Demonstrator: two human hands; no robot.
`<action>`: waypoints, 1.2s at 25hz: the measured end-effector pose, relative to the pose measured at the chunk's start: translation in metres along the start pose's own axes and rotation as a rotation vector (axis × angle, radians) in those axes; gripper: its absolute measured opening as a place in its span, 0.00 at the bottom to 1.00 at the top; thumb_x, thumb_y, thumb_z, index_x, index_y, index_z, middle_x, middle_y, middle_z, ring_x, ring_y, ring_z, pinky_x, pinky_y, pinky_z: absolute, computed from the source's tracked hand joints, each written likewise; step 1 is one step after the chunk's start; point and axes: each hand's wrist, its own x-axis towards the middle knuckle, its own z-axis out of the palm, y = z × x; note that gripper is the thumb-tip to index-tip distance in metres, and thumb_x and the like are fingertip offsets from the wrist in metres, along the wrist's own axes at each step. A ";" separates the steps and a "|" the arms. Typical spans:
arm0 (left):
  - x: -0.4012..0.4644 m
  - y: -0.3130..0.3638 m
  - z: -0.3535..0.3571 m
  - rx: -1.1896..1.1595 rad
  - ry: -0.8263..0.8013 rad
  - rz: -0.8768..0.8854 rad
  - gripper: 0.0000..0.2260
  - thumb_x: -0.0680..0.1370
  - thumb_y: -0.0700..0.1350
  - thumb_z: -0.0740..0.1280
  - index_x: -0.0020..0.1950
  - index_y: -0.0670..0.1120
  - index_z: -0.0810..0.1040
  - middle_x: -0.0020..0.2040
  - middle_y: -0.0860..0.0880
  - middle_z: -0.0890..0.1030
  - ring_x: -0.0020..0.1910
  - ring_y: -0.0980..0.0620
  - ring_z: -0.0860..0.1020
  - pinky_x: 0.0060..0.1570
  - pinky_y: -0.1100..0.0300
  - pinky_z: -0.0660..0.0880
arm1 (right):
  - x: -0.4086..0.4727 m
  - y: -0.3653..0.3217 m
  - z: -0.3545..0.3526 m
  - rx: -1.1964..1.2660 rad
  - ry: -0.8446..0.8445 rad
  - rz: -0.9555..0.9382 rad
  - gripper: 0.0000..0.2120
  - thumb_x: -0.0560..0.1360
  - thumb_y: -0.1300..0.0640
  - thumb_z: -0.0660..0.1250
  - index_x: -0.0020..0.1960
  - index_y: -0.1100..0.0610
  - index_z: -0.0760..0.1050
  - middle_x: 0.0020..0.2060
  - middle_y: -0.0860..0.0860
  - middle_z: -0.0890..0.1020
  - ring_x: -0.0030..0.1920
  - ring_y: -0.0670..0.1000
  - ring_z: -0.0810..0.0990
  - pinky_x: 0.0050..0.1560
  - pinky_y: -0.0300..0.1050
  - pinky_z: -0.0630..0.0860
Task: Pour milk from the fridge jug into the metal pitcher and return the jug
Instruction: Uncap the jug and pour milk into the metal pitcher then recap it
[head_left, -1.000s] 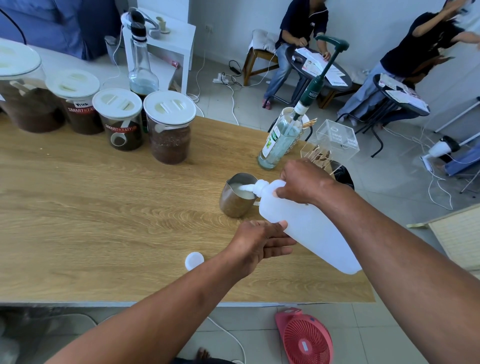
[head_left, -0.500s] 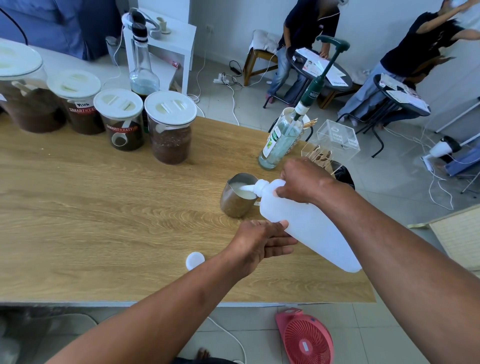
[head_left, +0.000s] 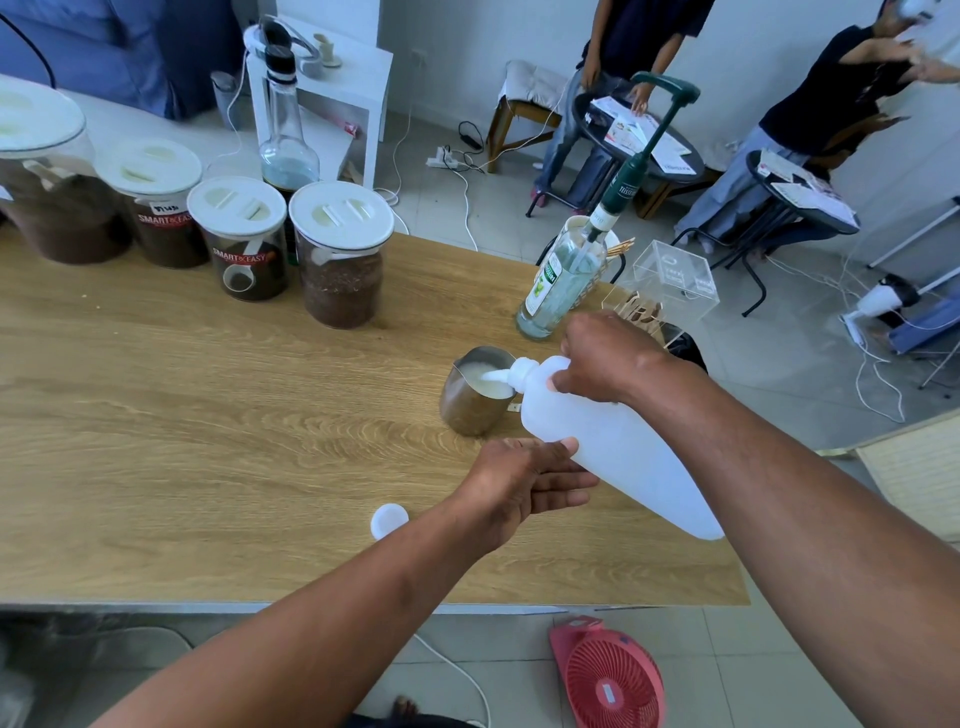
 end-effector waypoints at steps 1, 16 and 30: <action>0.000 0.000 0.000 -0.001 0.000 -0.001 0.15 0.79 0.40 0.71 0.61 0.31 0.79 0.57 0.31 0.84 0.54 0.38 0.86 0.49 0.50 0.84 | 0.000 0.000 -0.001 0.000 0.003 -0.001 0.14 0.74 0.51 0.75 0.50 0.57 0.74 0.50 0.55 0.79 0.51 0.59 0.80 0.41 0.47 0.74; 0.001 -0.003 -0.003 0.022 0.006 -0.005 0.15 0.79 0.40 0.71 0.61 0.31 0.79 0.57 0.32 0.84 0.54 0.39 0.86 0.50 0.50 0.84 | 0.001 -0.002 0.006 -0.013 0.013 0.001 0.14 0.74 0.51 0.75 0.51 0.57 0.73 0.52 0.56 0.79 0.46 0.58 0.80 0.33 0.45 0.69; -0.006 -0.005 -0.014 0.369 0.191 0.160 0.11 0.78 0.43 0.73 0.55 0.36 0.83 0.50 0.39 0.87 0.49 0.42 0.87 0.47 0.49 0.85 | -0.030 0.015 0.029 0.279 0.168 0.046 0.25 0.76 0.48 0.73 0.31 0.52 0.59 0.30 0.49 0.65 0.45 0.56 0.73 0.33 0.46 0.62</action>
